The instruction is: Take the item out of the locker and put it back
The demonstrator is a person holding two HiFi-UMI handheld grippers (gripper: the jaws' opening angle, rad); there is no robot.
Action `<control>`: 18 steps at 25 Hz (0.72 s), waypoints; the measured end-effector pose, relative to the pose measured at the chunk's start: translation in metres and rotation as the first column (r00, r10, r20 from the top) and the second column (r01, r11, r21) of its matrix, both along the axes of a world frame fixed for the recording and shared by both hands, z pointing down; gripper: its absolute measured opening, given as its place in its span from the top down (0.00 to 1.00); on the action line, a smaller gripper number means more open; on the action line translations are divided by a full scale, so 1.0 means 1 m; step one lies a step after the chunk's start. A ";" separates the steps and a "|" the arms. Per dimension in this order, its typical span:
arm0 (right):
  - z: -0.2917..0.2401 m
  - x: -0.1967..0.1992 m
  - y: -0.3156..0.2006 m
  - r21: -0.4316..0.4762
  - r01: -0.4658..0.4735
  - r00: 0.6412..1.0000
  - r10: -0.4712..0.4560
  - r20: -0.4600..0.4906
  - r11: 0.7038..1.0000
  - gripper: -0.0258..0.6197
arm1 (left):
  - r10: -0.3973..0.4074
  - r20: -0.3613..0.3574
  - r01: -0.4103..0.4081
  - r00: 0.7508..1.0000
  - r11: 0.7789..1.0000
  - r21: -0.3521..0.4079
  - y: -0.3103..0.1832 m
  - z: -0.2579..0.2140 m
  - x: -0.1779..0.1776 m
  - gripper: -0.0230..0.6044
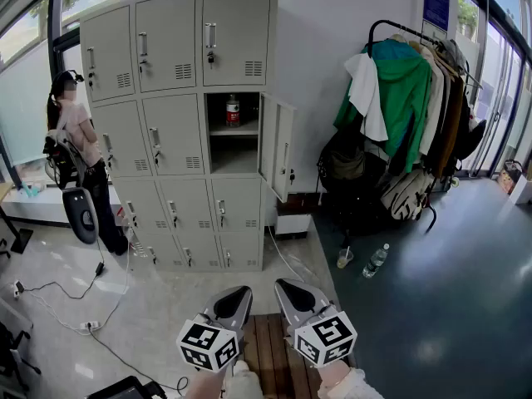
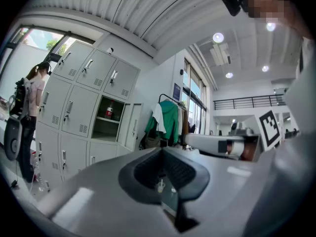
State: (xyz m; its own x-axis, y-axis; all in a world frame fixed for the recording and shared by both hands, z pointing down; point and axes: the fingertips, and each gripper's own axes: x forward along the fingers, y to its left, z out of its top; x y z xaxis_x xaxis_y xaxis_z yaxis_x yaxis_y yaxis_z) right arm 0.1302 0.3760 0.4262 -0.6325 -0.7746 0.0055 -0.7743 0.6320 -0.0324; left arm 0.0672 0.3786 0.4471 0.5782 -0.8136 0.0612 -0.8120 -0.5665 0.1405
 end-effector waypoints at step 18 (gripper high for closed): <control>-0.024 -0.084 -0.259 0.073 0.010 0.999 -0.006 -0.046 0.997 0.97 | -0.006 -0.023 0.007 1.000 0.998 0.057 -0.263 -0.021 -0.077 0.95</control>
